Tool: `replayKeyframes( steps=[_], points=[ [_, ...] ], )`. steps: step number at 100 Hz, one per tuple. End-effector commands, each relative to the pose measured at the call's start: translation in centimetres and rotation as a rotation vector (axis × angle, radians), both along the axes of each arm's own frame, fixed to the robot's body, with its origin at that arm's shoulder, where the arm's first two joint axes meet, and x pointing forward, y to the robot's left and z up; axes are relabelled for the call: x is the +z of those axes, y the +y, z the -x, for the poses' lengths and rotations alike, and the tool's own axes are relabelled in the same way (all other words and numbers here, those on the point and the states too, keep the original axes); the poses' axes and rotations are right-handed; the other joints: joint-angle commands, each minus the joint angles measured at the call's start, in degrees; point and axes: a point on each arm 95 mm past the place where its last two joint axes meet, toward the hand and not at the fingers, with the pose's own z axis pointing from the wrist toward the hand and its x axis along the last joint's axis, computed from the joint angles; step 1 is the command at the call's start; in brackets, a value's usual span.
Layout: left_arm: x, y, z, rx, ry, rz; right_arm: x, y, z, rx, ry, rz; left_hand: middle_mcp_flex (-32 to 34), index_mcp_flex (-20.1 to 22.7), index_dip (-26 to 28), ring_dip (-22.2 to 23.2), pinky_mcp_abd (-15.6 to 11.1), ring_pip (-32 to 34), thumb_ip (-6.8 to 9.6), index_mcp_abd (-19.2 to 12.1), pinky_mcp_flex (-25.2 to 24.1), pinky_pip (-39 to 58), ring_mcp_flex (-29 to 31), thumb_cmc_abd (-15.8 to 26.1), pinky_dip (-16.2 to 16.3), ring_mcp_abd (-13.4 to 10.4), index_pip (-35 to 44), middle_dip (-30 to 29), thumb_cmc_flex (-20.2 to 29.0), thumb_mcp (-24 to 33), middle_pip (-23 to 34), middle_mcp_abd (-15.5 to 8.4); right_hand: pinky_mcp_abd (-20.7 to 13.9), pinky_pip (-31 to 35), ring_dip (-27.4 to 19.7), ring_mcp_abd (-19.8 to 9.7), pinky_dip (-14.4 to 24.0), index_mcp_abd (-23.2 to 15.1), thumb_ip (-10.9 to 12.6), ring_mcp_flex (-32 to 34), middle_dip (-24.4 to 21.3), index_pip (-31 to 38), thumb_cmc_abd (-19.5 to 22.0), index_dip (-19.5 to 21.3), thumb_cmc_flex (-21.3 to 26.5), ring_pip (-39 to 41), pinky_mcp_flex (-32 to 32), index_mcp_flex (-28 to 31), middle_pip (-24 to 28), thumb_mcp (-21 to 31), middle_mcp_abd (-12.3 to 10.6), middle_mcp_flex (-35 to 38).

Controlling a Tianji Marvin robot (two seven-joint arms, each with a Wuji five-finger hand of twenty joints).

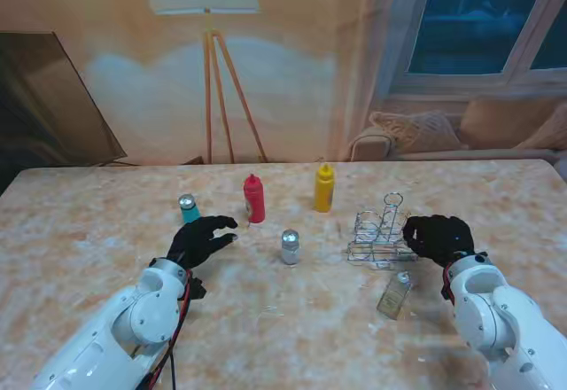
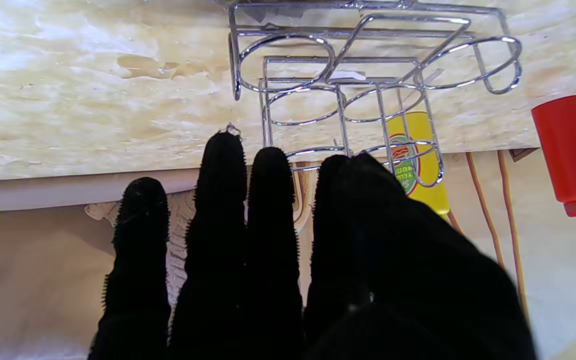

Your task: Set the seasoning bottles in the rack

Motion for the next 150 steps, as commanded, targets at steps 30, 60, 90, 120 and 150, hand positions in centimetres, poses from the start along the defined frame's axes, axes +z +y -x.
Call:
replayKeyframes(
  steps=[30,60,90,120,150],
  points=[
    [0.2,-0.1,0.0,-0.010,0.002,0.006,-0.6,0.5,0.3,-0.003,0.048,-0.011,1.20,0.84,0.61,1.83,0.34,0.56,0.63,-0.20,-0.55,0.00,1.23,0.54,0.00,0.23,1.01,0.61,2.48,-0.77,0.43,-0.05,1.40,1.44,-0.71,0.29,-0.04,-1.00,0.17,0.10,-1.83,0.84,1.91,0.80,-0.29,0.98,-0.90,0.52,0.99,-1.16,0.81,-0.84],
    [0.2,0.0,-0.1,-0.002,0.002,-0.006,-0.5,0.4,0.8,-0.018,0.073,-0.033,1.27,0.83,0.56,1.85,0.42,0.59,0.63,-0.20,-0.51,0.04,1.27,0.58,0.04,0.34,0.96,0.61,2.41,-0.80,0.43,0.03,0.64,0.75,-0.94,1.23,-0.50,0.73,0.23,-0.58,-2.05,0.22,2.59,0.38,0.90,0.69,-1.52,-0.08,0.69,-1.17,1.95,-1.52],
    [0.1,0.3,-0.1,0.003,0.002,-0.005,0.7,0.4,1.2,0.011,0.131,-0.003,1.18,0.79,0.50,1.81,0.39,0.49,0.63,-0.19,-0.58,-0.05,1.19,0.70,0.01,0.42,0.83,0.56,2.18,-0.84,0.27,0.09,-0.31,-0.50,-1.68,1.61,-1.33,2.31,0.59,-1.65,-3.51,-1.00,2.60,-0.45,1.04,-0.74,-2.04,-1.33,-0.51,-1.88,2.48,-2.60],
    [0.2,0.3,0.1,-0.006,0.001,-0.002,2.6,0.2,2.9,0.062,0.207,0.040,1.07,0.68,0.52,1.78,0.46,0.40,0.64,-0.38,-0.62,-0.17,1.13,0.70,0.01,0.38,0.75,0.50,2.16,-0.83,0.10,0.09,-1.56,-3.54,-4.27,2.61,-3.16,8.37,1.36,-4.80,-6.68,-7.73,1.30,-2.29,-1.75,-6.82,-3.70,-4.41,-4.80,-1.26,4.52,-6.49],
    [0.3,0.3,0.1,-0.005,-0.012,0.003,3.8,-0.4,4.1,0.189,0.299,0.140,1.07,0.57,0.59,1.86,0.46,0.55,0.71,-0.50,-0.52,-0.05,1.33,0.39,0.10,0.25,0.81,0.59,2.21,-0.76,0.26,-0.06,-2.80,-7.99,-7.49,3.50,-4.29,15.24,5.67,-10.48,-9.77,-29.47,0.58,5.34,-8.84,-14.29,-5.86,-5.83,-10.72,2.74,6.84,-13.41]
  ],
)
